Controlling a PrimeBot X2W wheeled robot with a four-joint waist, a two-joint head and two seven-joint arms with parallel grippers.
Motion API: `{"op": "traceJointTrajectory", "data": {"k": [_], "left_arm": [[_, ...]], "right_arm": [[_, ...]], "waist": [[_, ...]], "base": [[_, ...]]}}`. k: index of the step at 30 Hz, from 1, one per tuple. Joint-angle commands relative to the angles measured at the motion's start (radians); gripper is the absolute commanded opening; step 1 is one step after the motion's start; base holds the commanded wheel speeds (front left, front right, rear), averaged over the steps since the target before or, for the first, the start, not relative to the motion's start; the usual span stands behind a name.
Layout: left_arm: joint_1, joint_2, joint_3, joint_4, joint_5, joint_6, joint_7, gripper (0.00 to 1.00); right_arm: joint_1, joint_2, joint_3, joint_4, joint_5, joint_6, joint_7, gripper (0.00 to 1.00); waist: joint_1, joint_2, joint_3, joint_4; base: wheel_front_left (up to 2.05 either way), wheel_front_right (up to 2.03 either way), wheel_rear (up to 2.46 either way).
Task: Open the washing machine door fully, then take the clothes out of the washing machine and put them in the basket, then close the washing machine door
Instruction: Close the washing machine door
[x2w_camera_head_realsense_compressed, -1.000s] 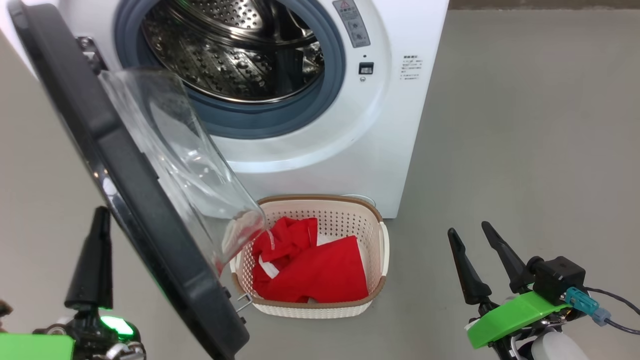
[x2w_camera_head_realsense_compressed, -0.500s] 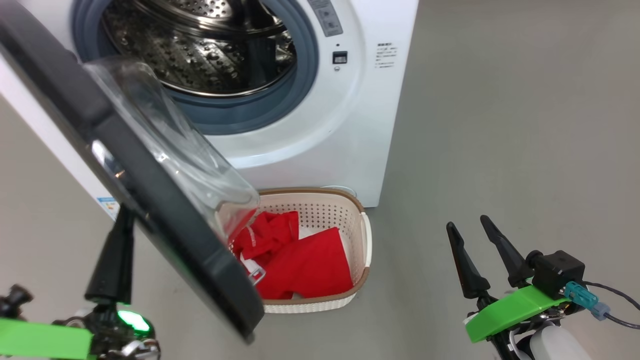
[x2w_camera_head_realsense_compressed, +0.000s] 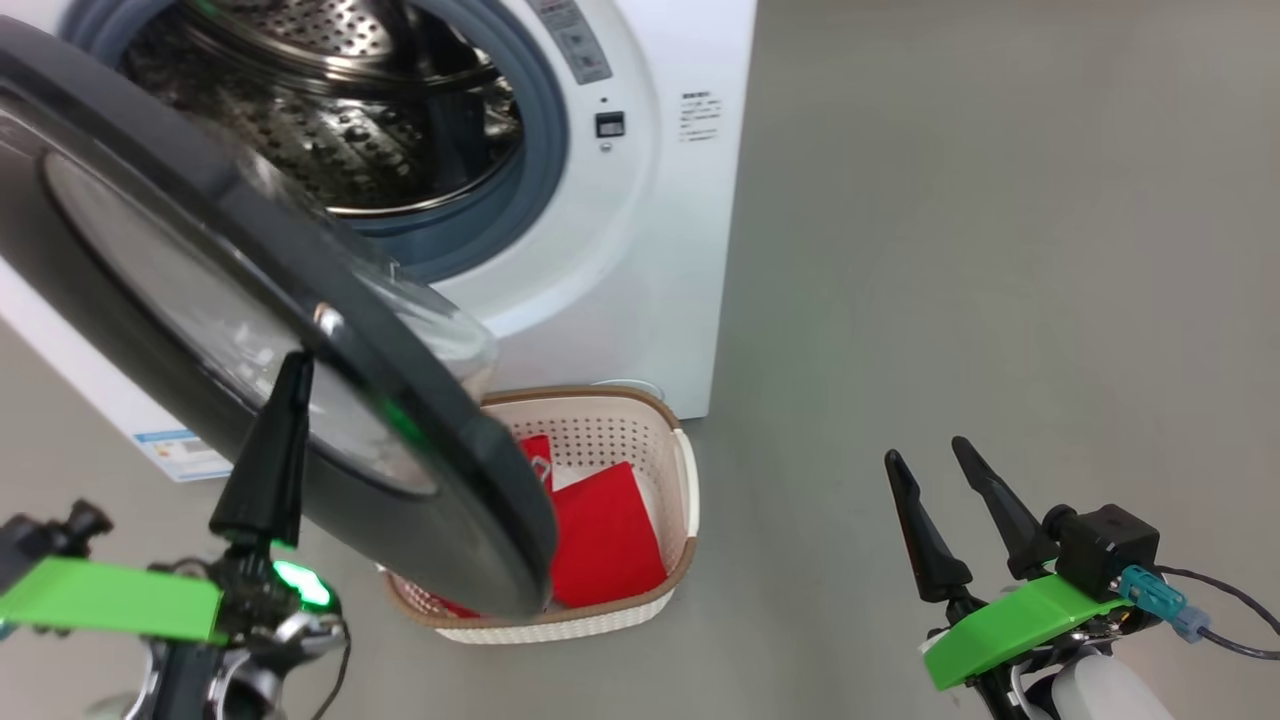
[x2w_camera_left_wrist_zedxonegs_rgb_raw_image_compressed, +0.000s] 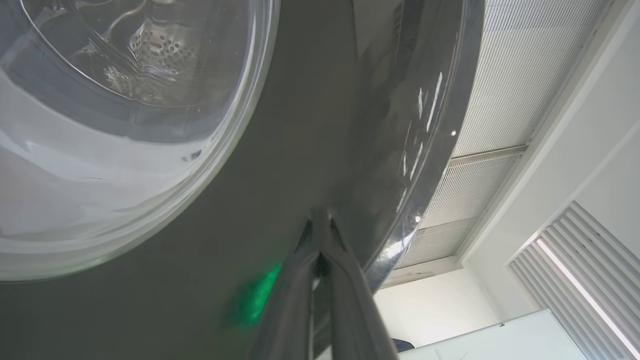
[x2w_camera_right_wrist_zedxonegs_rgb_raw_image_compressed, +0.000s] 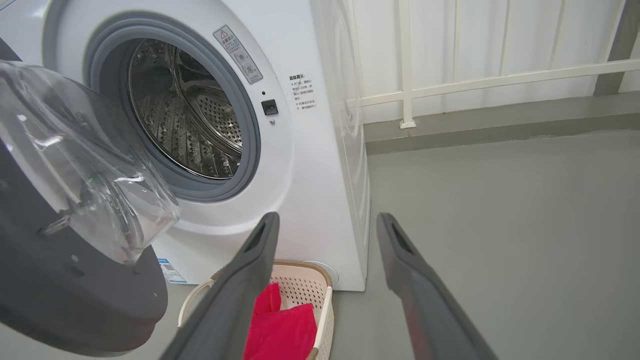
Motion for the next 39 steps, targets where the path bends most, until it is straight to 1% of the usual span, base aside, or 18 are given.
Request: {"op": "traceJointTrajectory", "data": {"k": [1,7,10,15,21,27,33,39], "left_arm": [[-0.058,0.010,0.014,-0.020,-0.003,-0.008,0.004,0.00],[-0.136,0.008,0.018,0.052,-0.010,0.002,-0.016,0.00],[-0.182,0.008,0.029,0.104,-0.012,0.000,-0.026,0.00],[-0.283,0.032,0.040,0.217,0.030,-0.007,-0.058,0.00],[-0.394,0.047,0.031,0.295,0.075,-0.027,-0.088,0.00],[-0.492,0.057,0.023,0.367,0.095,-0.050,-0.097,0.00],[-0.580,0.080,0.041,0.446,0.097,-0.077,-0.102,0.00],[-0.630,0.101,0.046,0.498,0.103,-0.102,-0.099,0.00]], "right_arm": [[-0.032,0.000,0.026,-0.020,-0.001,0.007,-0.006,1.00],[-0.037,-0.002,0.027,-0.021,-0.002,0.007,-0.006,1.00],[-0.047,-0.004,0.030,-0.019,-0.001,0.007,-0.006,1.00],[-0.068,-0.005,0.035,-0.018,0.009,0.007,-0.006,1.00],[-0.088,-0.005,0.032,-0.024,0.008,0.007,-0.006,1.00],[-0.112,-0.001,0.043,-0.025,0.010,0.007,-0.006,1.00],[-0.129,0.004,0.041,-0.027,0.006,0.007,-0.006,1.00],[-0.135,0.008,0.033,-0.028,0.004,0.007,-0.006,1.00]], "waist": [[0.0000,0.0000,0.002,-0.014],[0.0000,0.0000,0.009,-0.049],[0.0000,0.0000,0.019,-0.065],[0.0000,0.0000,0.053,-0.096],[0.0000,0.0000,0.099,-0.125],[0.0000,0.0000,0.137,-0.160],[0.0000,0.0000,0.163,-0.197],[0.0000,0.0000,0.182,-0.222]], "base": [[0.00,0.00,0.00],[0.00,0.00,0.00],[0.00,0.00,0.00],[0.00,0.00,0.00],[0.00,0.00,0.00],[0.00,0.00,0.00],[0.00,0.00,0.00],[0.00,0.00,0.00]]}}
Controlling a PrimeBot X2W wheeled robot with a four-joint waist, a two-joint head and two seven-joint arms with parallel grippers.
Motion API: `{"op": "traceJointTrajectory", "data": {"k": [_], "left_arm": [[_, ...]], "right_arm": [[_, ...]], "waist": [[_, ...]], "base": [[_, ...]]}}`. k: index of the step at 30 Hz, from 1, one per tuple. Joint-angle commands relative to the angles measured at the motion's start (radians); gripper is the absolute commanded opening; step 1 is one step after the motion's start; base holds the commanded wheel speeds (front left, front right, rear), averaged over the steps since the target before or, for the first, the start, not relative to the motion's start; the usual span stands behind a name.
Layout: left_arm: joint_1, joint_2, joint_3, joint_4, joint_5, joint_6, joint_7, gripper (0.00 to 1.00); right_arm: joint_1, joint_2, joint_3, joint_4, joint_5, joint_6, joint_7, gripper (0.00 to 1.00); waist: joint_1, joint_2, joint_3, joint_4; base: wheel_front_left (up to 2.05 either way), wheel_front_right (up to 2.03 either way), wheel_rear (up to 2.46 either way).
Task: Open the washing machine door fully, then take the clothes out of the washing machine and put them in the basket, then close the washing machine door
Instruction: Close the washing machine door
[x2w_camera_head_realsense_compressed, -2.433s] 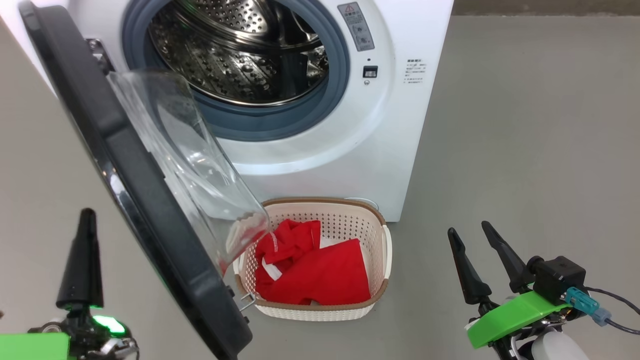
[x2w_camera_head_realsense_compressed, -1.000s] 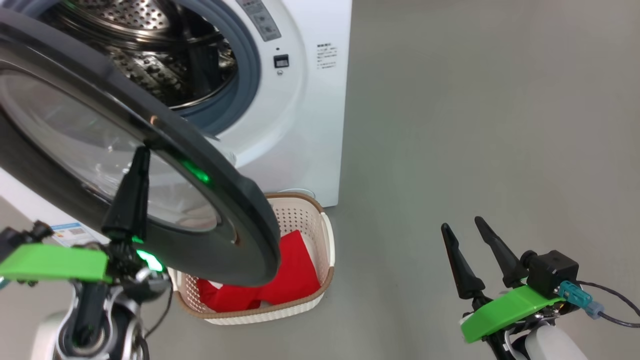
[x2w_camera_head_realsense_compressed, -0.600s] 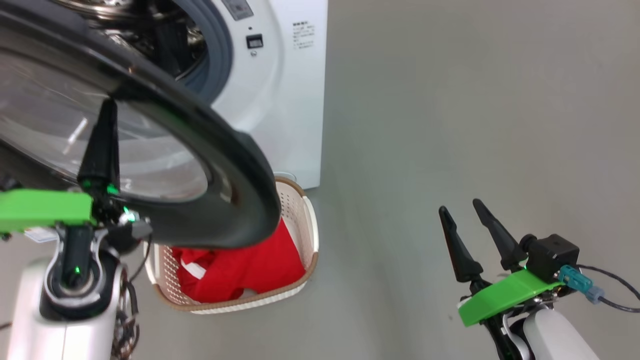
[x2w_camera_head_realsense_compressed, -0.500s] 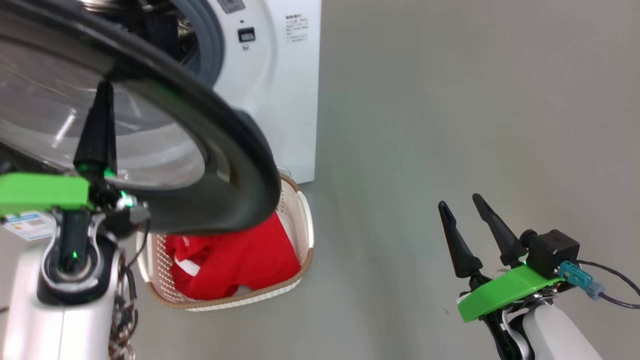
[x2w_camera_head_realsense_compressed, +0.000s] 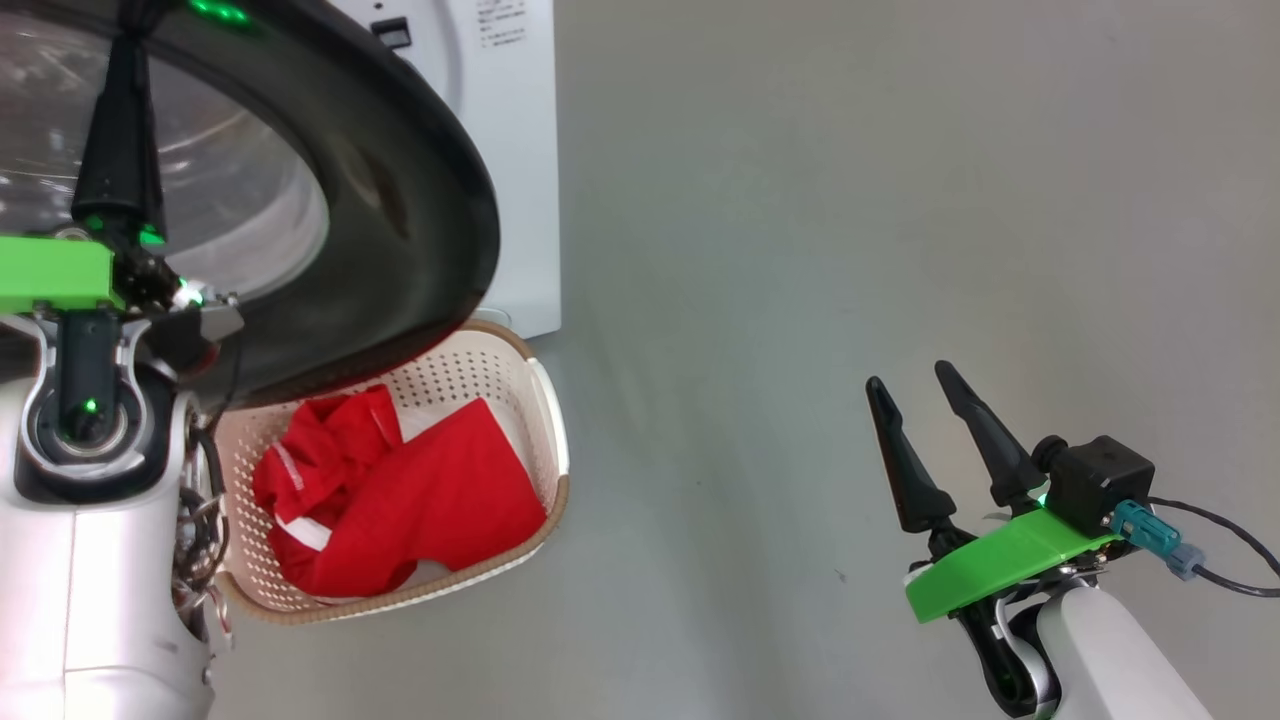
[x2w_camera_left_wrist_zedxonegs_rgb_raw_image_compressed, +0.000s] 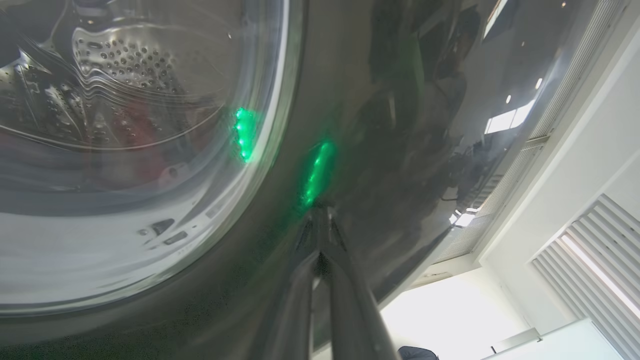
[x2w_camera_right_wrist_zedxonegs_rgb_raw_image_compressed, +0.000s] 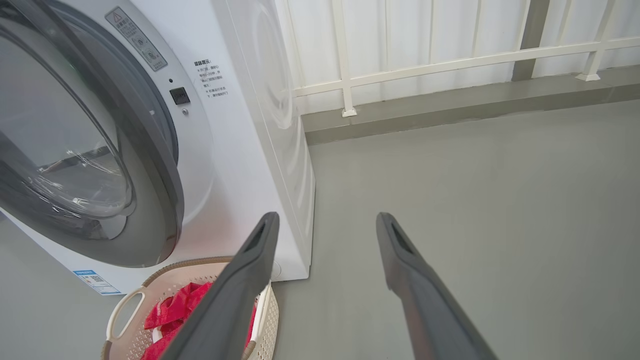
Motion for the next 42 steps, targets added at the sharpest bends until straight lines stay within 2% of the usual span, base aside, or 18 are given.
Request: {"op": "traceJointTrajectory", "data": {"k": [1,8,9,12,13,14,23,28,38,42], "left_arm": [[-0.037,0.039,0.022,-0.017,0.010,-0.016,0.006,0.00],[-0.037,0.042,0.017,0.002,0.008,-0.035,0.021,0.00],[-0.032,0.040,0.015,0.002,0.006,-0.038,0.025,0.04],[-0.003,0.036,0.015,-0.007,0.000,-0.044,0.033,0.33],[0.011,0.036,0.016,-0.014,-0.001,-0.048,0.033,0.60],[0.028,0.037,0.016,-0.024,0.000,-0.052,0.035,1.00],[0.250,0.046,0.057,-0.126,0.002,-0.066,0.016,1.00],[0.401,0.069,0.054,-0.187,0.071,-0.092,-0.012,1.00],[0.619,0.141,-0.029,-0.218,0.470,-0.122,-0.239,1.00],[0.672,0.168,-0.029,-0.197,0.754,-0.068,-0.286,1.00]], "right_arm": [[-0.024,0.000,0.012,-0.026,0.002,0.007,-0.006,1.00],[-0.015,0.003,0.003,-0.033,0.005,0.007,-0.006,1.00],[-0.012,0.003,0.001,-0.035,0.005,0.007,-0.006,1.00],[-0.007,0.003,0.000,-0.036,0.005,0.007,-0.006,1.00],[-0.006,0.004,-0.002,-0.035,0.004,0.007,-0.006,1.00],[-0.006,0.004,-0.004,-0.034,0.004,0.007,-0.006,1.00],[0.017,0.004,-0.016,-0.029,-0.002,0.007,-0.006,1.00],[0.039,-0.003,-0.020,-0.040,-0.001,0.007,-0.006,1.00],[0.070,-0.023,-0.029,-0.060,-0.001,0.007,-0.006,1.00],[0.084,-0.027,-0.039,-0.068,-0.004,0.007,-0.006,1.00]], "waist": [[0.0000,0.0000,0.013,-0.013],[0.0000,0.0000,0.013,-0.008],[0.0000,0.0000,0.010,-0.003],[0.0000,0.0000,-0.001,0.013],[0.0000,0.0000,-0.006,0.019],[0.0000,0.0000,-0.010,0.026],[0.0000,0.0000,-0.074,0.094],[0.0000,0.0000,-0.111,0.131],[0.0000,0.0000,-0.177,0.175],[0.0000,0.0000,-0.202,0.181]], "base": [[0.00,0.00,0.00],[0.00,0.00,0.00],[0.00,0.00,0.00],[0.00,0.00,0.00],[0.00,0.00,0.00],[0.00,0.00,0.00],[0.00,0.00,0.00],[0.00,0.00,0.00],[0.00,0.00,0.00],[0.00,0.00,0.00]]}}
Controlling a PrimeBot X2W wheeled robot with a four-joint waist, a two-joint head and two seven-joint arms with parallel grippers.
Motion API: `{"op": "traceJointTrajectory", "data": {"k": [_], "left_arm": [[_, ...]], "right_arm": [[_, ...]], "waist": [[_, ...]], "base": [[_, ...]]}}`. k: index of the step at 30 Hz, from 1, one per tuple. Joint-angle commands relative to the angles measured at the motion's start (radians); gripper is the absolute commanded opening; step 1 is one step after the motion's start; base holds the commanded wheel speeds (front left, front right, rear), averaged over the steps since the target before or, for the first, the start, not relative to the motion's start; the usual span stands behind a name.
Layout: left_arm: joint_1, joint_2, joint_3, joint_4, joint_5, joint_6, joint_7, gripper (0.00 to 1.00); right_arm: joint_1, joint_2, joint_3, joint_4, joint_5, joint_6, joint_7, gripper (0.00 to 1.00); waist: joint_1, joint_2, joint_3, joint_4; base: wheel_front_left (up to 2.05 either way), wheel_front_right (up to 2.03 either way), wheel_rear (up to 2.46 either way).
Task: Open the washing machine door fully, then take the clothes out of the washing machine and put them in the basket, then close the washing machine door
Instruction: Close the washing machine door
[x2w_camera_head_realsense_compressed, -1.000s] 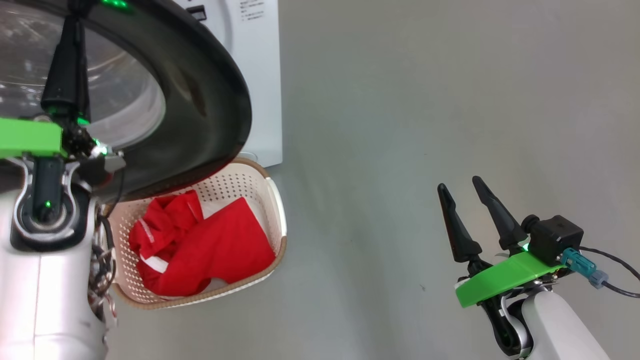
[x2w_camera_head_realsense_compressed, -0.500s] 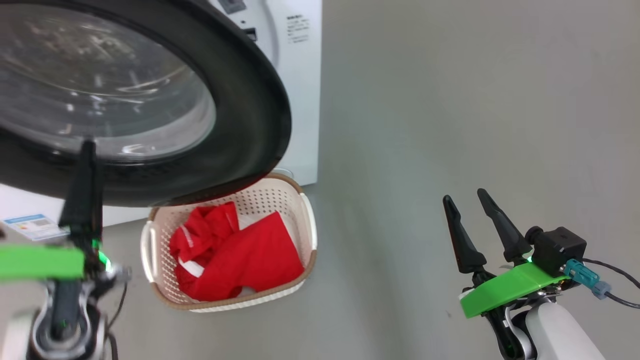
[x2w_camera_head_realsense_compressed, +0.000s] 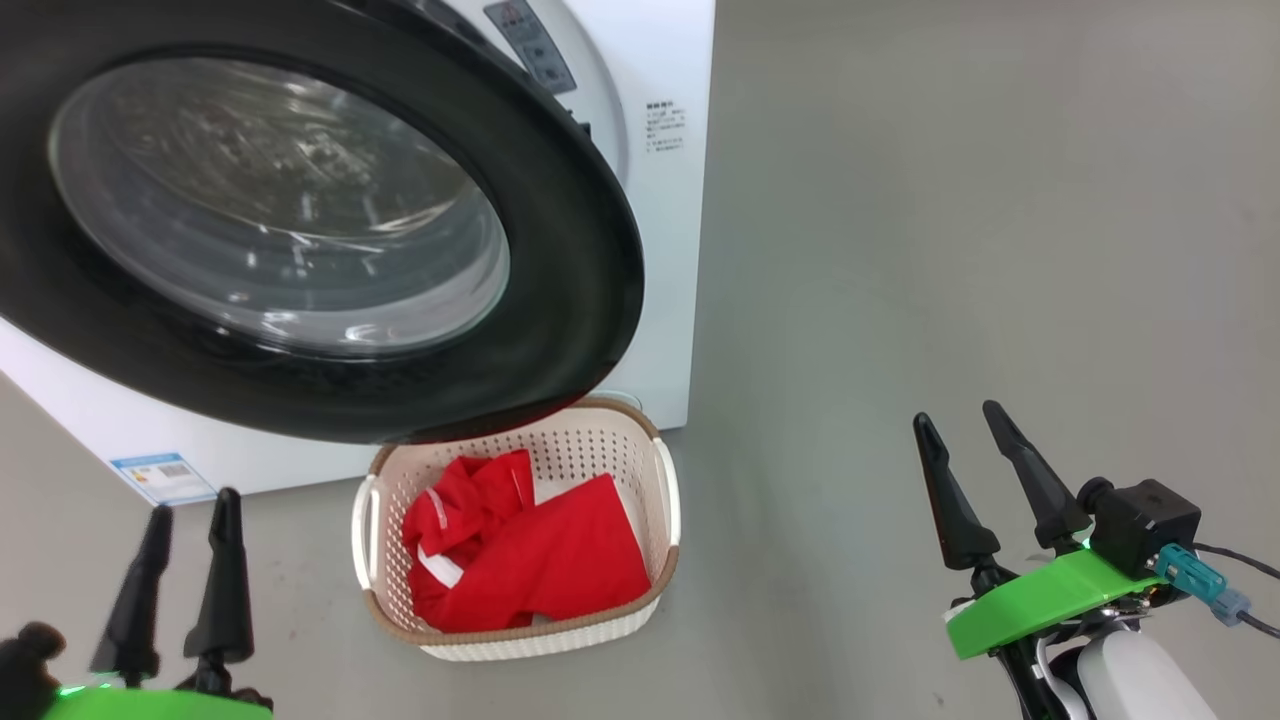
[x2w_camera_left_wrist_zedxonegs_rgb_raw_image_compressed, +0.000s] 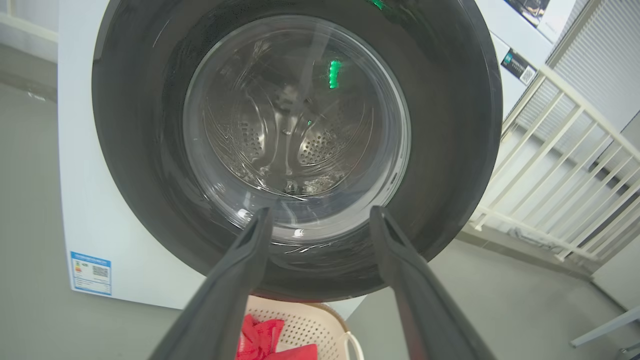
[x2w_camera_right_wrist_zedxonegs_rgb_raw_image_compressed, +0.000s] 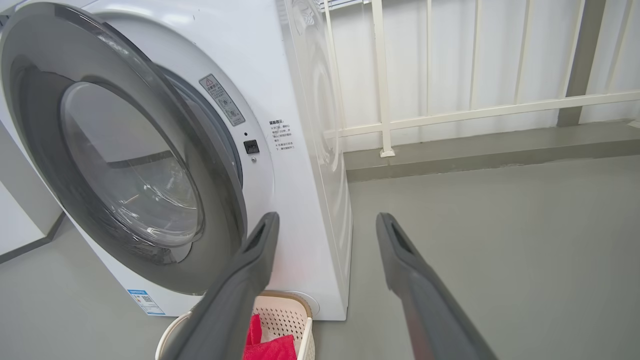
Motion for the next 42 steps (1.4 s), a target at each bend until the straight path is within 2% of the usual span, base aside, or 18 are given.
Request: {"op": "traceJointTrajectory", "data": {"k": [1,6,7,11,15,25,42], "left_arm": [[-0.003,0.027,0.049,-0.031,0.135,0.026,-0.012,1.00],[0.044,-0.040,0.122,-0.114,0.432,0.023,-0.013,1.00],[0.044,-0.040,0.122,-0.114,0.432,0.023,-0.013,1.00],[0.074,-0.103,0.160,-0.149,0.582,0.008,-0.013,1.00],[0.100,-0.148,0.184,-0.111,0.646,-0.012,-0.014,1.00],[0.090,-0.186,0.223,-0.060,0.696,-0.044,-0.014,1.00],[0.063,-0.199,0.240,-0.040,0.720,-0.053,-0.014,1.00]], "right_arm": [[0.001,-0.005,0.014,-0.032,-0.004,0.007,-0.006,1.00],[0.010,-0.002,-0.005,-0.058,-0.016,0.007,-0.006,1.00],[0.010,-0.002,-0.005,-0.058,-0.016,0.007,-0.006,1.00],[0.019,0.003,-0.026,-0.078,-0.027,0.007,-0.006,1.00],[0.023,0.005,-0.029,-0.078,-0.029,0.007,-0.006,1.00],[0.021,-0.003,-0.029,-0.081,-0.022,0.007,-0.006,1.00],[0.007,-0.003,-0.023,-0.073,-0.021,0.007,-0.006,1.00]], "waist": [[0.0000,0.0000,-0.026,0.013],[0.0000,0.0000,-0.038,0.010],[0.0000,0.0000,-0.038,0.010],[0.0000,0.0000,-0.044,0.007],[0.0000,0.0000,-0.046,0.001],[0.0000,0.0000,-0.022,0.005],[0.0000,0.0000,-0.008,0.013]], "base": [[0.00,0.00,0.00],[0.00,0.00,0.00],[0.00,0.00,0.00],[0.00,0.00,0.00],[0.00,0.00,0.00],[0.00,0.00,0.00],[0.00,0.00,0.00]]}}
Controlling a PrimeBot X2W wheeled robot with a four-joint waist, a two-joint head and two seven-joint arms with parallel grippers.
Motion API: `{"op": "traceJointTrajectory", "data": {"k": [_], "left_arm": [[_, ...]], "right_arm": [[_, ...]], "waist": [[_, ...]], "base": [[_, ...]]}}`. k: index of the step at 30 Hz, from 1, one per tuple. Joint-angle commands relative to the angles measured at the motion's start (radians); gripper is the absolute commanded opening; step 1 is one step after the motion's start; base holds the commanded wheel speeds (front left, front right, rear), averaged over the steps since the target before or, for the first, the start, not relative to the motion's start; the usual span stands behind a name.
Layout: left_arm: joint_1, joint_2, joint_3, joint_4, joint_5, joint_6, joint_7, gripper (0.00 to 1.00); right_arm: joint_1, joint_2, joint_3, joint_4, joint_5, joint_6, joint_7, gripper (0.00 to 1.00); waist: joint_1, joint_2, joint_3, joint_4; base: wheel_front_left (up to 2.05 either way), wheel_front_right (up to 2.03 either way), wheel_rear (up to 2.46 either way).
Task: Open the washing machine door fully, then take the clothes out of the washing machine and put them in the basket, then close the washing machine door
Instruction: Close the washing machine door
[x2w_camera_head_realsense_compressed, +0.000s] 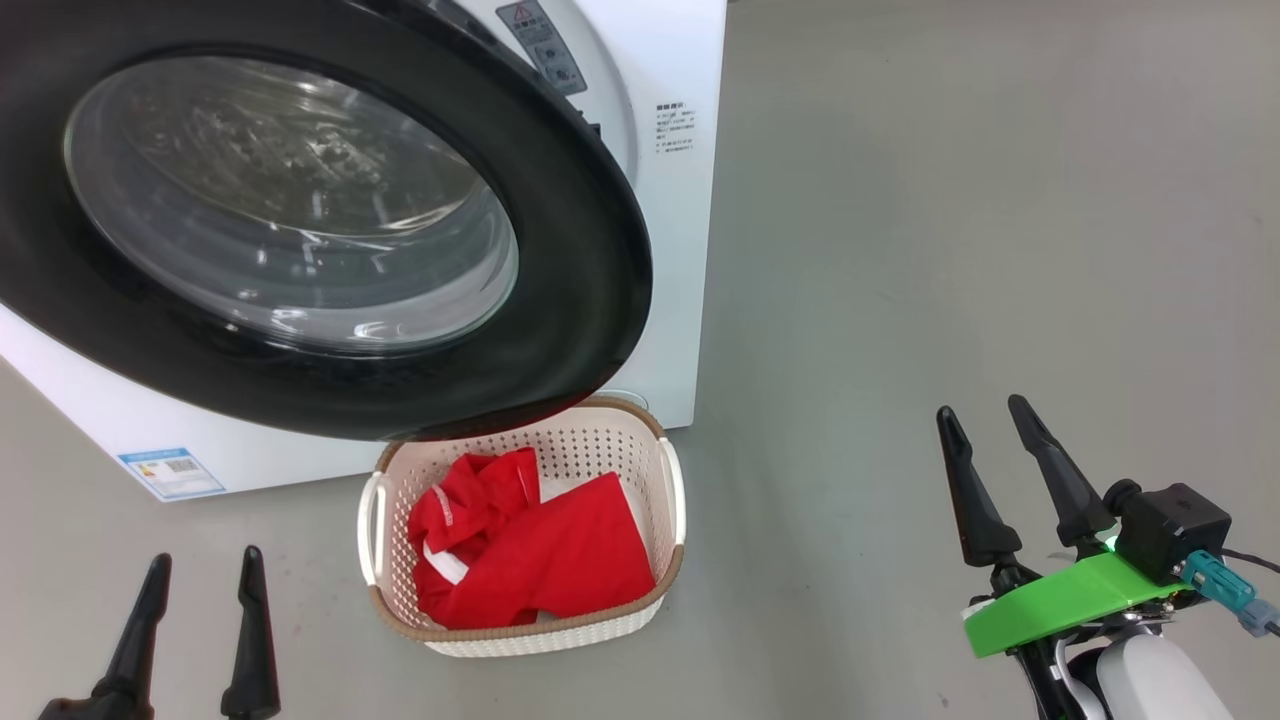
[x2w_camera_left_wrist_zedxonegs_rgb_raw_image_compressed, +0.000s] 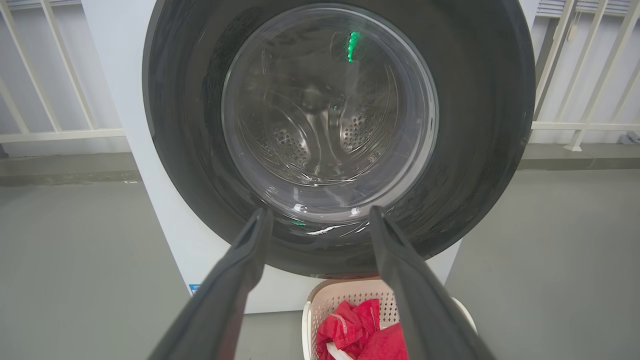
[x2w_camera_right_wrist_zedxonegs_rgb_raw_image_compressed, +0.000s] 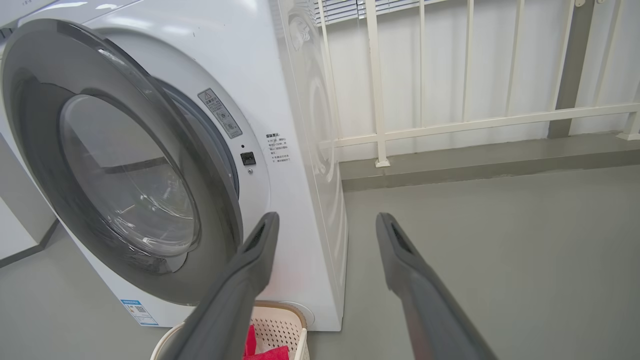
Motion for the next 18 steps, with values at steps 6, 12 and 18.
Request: {"op": "traceJointTrajectory", "data": {"k": [6,12,18], "left_arm": [[-0.042,0.007,0.031,-0.009,0.012,-0.006,-0.008,1.00],[-0.045,0.011,0.012,0.010,0.004,-0.007,-0.008,1.00],[-0.055,0.019,-0.014,0.006,-0.010,-0.007,-0.008,1.00]], "right_arm": [[-0.030,-0.003,0.020,-0.017,-0.003,0.007,-0.006,1.00],[-0.030,-0.005,0.021,-0.010,-0.004,0.007,-0.006,1.00],[-0.049,-0.021,0.050,0.033,0.001,0.007,-0.006,0.00]], "waist": [[0.0000,0.0000,0.001,-0.001],[0.0000,0.0000,0.003,0.004],[0.0000,0.0000,0.014,0.028]], "base": [[0.00,0.00,0.00],[0.00,0.00,0.00],[0.00,0.00,0.00]]}}
